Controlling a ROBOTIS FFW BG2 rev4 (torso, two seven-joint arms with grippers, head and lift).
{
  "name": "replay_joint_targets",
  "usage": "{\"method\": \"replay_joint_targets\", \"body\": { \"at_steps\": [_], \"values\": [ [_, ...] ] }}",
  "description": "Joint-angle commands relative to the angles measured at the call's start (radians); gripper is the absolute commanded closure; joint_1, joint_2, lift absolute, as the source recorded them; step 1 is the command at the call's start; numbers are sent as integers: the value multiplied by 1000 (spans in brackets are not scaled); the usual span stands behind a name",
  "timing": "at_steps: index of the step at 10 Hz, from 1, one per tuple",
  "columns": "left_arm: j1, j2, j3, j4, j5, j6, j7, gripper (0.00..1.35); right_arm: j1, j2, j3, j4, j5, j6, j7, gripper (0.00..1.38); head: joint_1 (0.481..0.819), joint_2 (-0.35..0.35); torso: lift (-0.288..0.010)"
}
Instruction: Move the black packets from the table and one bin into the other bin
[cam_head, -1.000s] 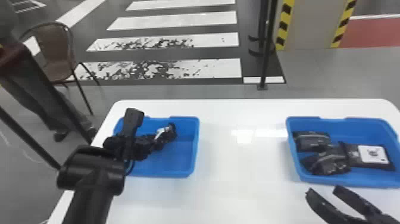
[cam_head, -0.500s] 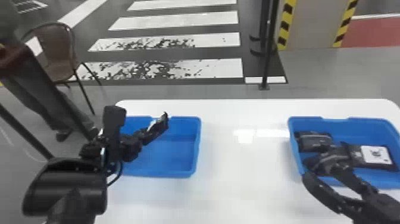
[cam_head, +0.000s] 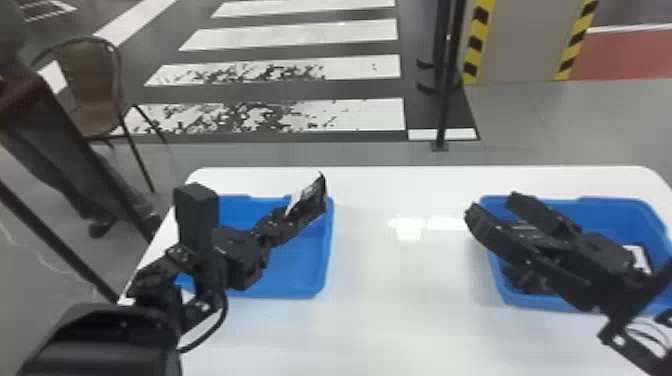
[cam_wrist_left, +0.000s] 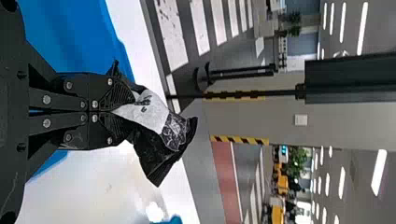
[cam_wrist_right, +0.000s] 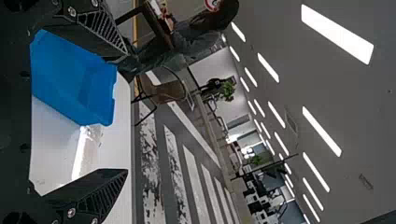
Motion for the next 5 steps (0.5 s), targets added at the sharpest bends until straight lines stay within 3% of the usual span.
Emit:
{"method": "replay_joint_targets", "body": {
  "at_steps": [1,3,5],
  "values": [
    [3,12,-129,0,53,1,10,1214,-59,-4,47,10,-10,0,-11,131,695,110,-110],
    [-7,38,-239,0,103,10,18,1214,-125,-7,109,69,-16,-17,-27,131,695,30,-110],
    [-4,41,-260,0,159,5,18,1214,-160,-11,145,113,-20,-22,-34,131,695,-4,-110]
  ]
}}
